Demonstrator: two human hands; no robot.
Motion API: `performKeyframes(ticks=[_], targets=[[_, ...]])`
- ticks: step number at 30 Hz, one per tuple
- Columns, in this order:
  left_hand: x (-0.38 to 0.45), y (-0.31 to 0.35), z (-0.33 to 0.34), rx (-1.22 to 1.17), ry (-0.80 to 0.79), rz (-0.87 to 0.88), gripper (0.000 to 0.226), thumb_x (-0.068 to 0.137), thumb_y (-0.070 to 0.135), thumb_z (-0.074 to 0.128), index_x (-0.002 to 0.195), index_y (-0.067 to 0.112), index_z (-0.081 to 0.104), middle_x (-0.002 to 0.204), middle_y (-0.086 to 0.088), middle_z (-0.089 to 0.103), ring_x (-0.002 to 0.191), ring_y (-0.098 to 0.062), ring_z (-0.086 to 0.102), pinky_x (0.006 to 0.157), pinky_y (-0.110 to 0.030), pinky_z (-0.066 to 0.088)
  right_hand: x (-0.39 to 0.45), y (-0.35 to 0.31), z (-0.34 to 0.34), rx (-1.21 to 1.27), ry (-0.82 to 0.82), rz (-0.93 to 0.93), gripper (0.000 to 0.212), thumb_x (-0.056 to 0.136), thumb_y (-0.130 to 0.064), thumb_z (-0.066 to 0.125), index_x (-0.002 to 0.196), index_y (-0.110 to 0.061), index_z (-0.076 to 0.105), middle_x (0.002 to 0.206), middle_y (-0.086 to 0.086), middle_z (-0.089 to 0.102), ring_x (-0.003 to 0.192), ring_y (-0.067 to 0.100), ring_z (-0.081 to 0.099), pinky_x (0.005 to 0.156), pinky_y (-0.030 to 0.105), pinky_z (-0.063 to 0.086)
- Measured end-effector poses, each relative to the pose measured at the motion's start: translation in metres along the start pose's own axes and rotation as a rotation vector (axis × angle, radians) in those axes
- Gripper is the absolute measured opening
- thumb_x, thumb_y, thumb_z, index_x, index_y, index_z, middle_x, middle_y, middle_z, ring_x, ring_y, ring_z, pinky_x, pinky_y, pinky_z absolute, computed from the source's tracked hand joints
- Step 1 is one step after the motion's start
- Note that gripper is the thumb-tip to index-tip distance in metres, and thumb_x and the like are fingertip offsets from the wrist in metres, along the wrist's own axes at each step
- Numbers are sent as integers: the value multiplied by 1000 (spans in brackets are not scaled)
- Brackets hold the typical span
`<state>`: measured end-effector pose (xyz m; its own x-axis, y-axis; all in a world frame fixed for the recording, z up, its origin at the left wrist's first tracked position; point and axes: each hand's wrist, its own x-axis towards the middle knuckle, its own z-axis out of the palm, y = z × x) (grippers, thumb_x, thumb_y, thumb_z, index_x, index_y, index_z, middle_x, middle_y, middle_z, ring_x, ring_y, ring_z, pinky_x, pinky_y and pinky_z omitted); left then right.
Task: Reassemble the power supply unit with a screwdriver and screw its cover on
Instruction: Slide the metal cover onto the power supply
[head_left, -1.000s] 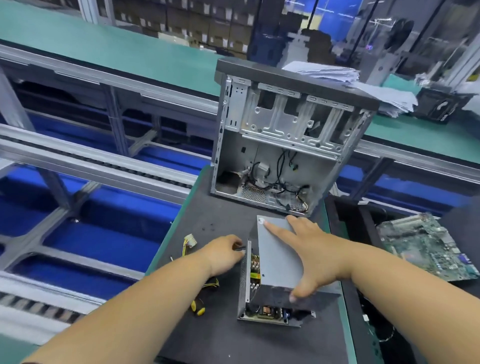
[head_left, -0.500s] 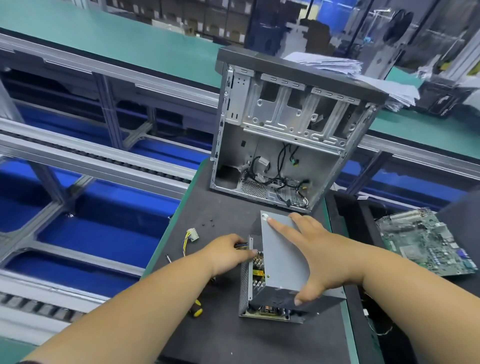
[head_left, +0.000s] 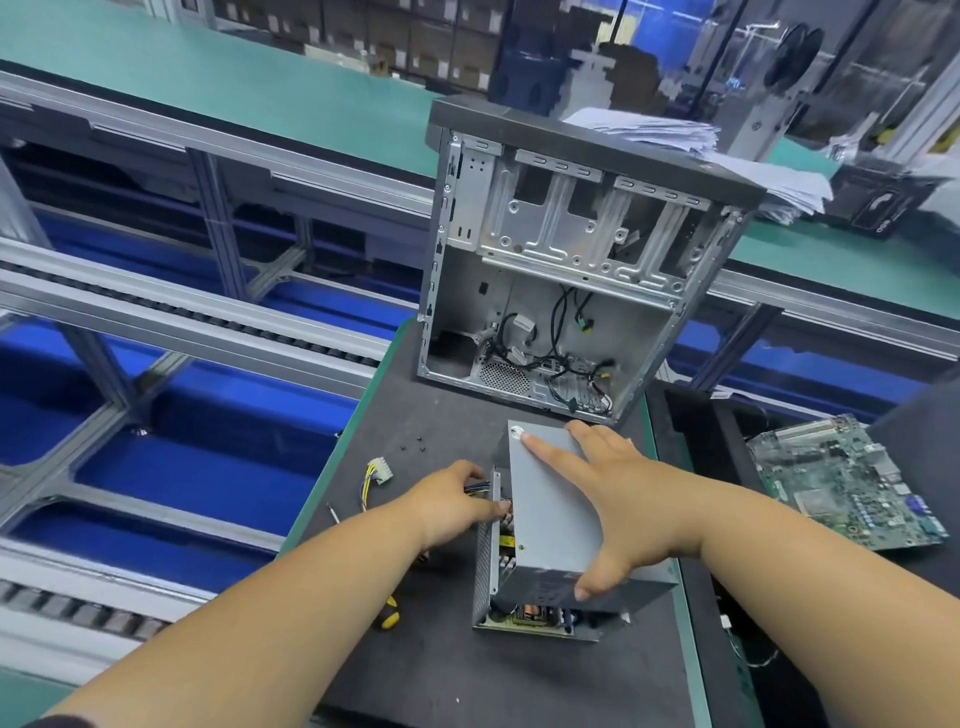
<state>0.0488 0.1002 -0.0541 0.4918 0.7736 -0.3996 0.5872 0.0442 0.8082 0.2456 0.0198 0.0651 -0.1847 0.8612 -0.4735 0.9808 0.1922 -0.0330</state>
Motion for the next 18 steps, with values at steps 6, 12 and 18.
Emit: performKeyframes(ticks=[6, 12, 18], targets=[[0, 2, 1, -15, -25, 32, 61, 87, 36, 67, 142, 31, 40, 138, -4, 55, 120, -21, 54, 100, -32, 41, -1, -1, 0, 14, -41, 12, 141, 46, -68, 79, 134, -62, -32, 159, -6, -19, 145, 15, -19, 118, 49, 2], [3, 0, 2, -1, -7, -14, 69, 86, 41, 67, 145, 24, 35, 142, -7, 49, 119, -23, 52, 93, -31, 38, 3, -6, 8, 58, -35, 28, 144, 47, -66, 82, 132, -63, -34, 160, 0, -23, 147, 23, -23, 119, 49, 1], [4, 0, 0, 18, -20, 3, 60, 87, 42, 66, 139, 28, 40, 131, -8, 57, 110, -23, 55, 87, -31, 39, 6, -3, 13, 46, -75, 37, 142, 48, -64, 81, 123, -66, -40, 160, 1, -24, 148, 23, -20, 119, 46, 7]])
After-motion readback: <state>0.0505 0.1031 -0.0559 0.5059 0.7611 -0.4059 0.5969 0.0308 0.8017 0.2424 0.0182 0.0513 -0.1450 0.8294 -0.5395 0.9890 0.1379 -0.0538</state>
